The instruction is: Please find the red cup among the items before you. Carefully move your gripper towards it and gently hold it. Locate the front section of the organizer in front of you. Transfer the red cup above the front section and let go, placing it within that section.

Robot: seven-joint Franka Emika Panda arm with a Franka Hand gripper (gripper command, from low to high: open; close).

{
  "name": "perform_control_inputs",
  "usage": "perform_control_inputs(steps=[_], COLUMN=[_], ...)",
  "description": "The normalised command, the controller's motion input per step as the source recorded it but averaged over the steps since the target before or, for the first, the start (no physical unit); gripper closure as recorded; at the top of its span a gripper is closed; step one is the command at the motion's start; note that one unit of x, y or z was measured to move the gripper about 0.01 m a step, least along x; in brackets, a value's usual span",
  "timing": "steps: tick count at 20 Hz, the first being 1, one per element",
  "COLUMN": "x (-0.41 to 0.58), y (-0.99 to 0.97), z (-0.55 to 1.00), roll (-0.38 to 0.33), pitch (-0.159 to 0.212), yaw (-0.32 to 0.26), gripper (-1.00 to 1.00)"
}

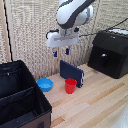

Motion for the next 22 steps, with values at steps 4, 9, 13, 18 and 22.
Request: perform_control_inputs(steps=[4,9,13,18,22], x=[-0.165,-0.201,-0.219,-0.238,-0.243], y=[-0.18,-0.25,-0.3,-0.4,-0.36], z=[-0.19,-0.26,-0.27,-0.33,-0.28], roll=[0.0,0.003,0.021,0.042,0.039], pitch=[0.007,0.012,0.008,0.001,0.0], yaw=[-0.186,-0.209,-0.198,-0.18,-0.164], gripper=[-1.0,-1.0,-1.0,-1.0,-1.0])
